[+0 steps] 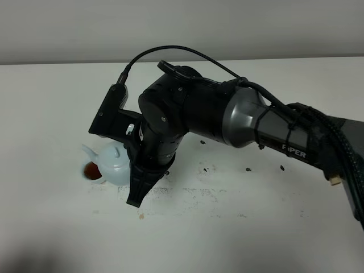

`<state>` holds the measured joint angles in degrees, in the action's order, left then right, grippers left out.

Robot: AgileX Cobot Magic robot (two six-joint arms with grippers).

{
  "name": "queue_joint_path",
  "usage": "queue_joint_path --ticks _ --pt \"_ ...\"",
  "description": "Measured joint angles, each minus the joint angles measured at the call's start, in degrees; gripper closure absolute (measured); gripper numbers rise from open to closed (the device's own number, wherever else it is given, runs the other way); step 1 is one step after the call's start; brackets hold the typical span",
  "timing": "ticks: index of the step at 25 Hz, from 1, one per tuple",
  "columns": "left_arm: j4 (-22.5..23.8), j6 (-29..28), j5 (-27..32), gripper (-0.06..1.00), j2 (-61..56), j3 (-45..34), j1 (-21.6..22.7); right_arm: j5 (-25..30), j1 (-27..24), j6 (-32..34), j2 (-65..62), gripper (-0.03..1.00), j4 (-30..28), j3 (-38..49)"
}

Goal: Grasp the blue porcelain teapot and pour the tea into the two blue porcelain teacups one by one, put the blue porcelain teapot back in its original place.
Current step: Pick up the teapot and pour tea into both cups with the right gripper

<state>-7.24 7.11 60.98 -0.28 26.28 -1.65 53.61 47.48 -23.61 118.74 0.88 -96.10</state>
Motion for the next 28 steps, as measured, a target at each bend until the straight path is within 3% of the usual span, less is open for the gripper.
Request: queue_joint_path --ticks 22,28 --pt "0.00 0.00 0.00 0.31 0.00 0.00 0.00 -1.62 0.00 0.20 6.96 0.93 2.66 0.33" --pt "0.00 0.00 0.00 0.31 0.00 0.00 0.00 -1.43 -1.76 -7.68 1.47 0.93 -3.43 0.44"
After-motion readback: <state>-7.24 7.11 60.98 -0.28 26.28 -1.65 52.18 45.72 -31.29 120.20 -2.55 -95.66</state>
